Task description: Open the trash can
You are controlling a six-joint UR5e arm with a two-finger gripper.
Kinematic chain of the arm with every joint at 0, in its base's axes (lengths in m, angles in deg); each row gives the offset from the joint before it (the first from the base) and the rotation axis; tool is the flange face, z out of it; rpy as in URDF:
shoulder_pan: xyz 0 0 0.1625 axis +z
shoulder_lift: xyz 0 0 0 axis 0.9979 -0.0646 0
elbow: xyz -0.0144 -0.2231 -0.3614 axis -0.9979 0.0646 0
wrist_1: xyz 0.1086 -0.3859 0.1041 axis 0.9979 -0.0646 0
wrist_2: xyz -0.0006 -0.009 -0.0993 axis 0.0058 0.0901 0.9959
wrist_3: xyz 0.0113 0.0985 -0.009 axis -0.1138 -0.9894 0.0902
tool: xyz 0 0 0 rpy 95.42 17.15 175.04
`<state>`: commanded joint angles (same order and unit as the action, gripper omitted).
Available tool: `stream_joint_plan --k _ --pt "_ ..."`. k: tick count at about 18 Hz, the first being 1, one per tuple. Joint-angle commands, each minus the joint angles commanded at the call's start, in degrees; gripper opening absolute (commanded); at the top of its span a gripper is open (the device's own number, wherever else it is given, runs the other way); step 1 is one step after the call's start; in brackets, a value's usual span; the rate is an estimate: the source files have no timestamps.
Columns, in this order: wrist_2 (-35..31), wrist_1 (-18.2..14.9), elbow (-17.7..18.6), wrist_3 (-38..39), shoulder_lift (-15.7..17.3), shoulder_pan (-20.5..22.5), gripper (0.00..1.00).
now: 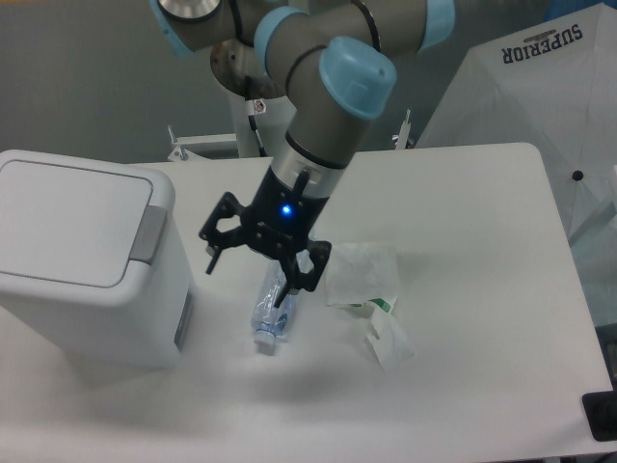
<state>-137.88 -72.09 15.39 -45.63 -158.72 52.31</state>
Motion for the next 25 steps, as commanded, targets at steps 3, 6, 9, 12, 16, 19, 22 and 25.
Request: stream_joint_plan --k 3,6,9,12,16,19,22,25 --pt "2.4 0.3 0.0 0.7 0.9 -0.2 1.00" --pt "2.2 0.3 0.9 0.8 1.1 -0.5 1.00" --pt "1.6 0.3 1.8 0.9 1.5 -1.1 1.00" --pt "1.6 0.3 1.8 0.8 1.6 -1.1 1.00" --pt "1.5 0.3 2.5 0.6 1.9 -1.1 1.00" --pt "1.5 0.6 4.3 0.1 2.8 -1.1 1.00" --pt "1.3 0.7 5.2 -0.1 3.3 -1.1 1.00" --pt "0.2 0.7 5.4 -0.1 3.2 -1.1 1.00"
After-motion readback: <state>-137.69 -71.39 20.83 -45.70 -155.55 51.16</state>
